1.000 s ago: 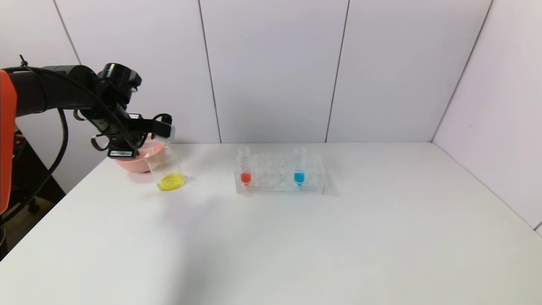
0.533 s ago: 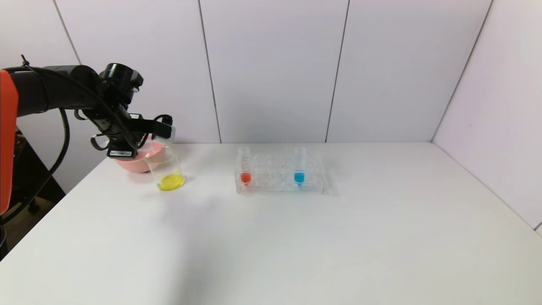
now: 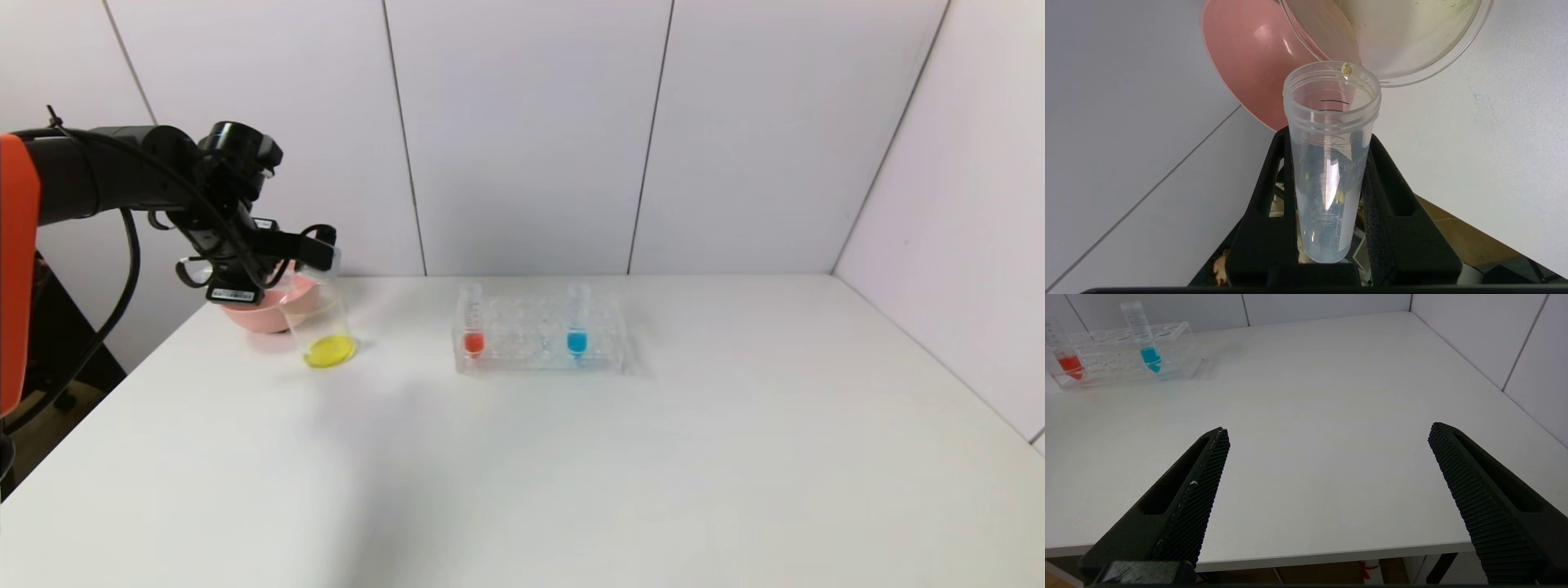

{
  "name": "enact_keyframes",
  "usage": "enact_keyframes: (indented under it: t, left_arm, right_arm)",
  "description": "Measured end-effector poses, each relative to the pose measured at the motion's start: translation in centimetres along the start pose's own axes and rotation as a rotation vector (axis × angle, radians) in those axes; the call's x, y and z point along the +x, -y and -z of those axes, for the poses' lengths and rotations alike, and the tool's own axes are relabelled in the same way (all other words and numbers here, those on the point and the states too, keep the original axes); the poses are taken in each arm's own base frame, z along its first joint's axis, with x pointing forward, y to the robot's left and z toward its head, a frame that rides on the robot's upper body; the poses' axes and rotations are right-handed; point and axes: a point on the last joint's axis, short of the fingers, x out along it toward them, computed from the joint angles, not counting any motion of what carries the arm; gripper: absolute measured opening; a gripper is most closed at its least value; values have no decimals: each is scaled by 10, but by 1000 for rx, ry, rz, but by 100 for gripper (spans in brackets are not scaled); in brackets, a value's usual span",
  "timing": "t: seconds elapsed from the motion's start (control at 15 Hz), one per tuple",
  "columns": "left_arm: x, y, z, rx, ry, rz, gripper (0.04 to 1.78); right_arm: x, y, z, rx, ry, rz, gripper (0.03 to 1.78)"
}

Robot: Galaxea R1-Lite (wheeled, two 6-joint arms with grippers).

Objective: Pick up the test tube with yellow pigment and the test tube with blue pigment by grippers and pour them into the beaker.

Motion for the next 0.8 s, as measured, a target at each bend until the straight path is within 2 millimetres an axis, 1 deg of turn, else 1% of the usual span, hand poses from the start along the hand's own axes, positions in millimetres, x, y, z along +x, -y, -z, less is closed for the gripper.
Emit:
enact_keyframes:
  t: [0.07, 0.2, 0.33, 0.47, 0.6, 0.8]
  left_arm:
    - [-2, -1, 0, -20, 15, -5, 47]
    - [-6, -3, 4, -138, 94, -11, 47]
    - [-10, -6, 16, -319, 256, 2, 47]
    - [-11, -9, 36, -527, 437, 32, 47]
    - [-13, -9, 62, -742, 607, 105, 47]
    - [-14, -9, 99, -970, 834, 200, 47]
  right_arm:
    - [0, 0, 0, 0, 0, 0, 177]
    - [0, 0, 0, 0, 0, 0, 177]
    - [0, 0, 0, 0, 0, 0, 177]
    - [0, 0, 0, 0, 0, 0, 177]
    - [0, 0, 0, 0, 0, 0, 177]
    - [0, 0, 0, 1, 0, 0, 177]
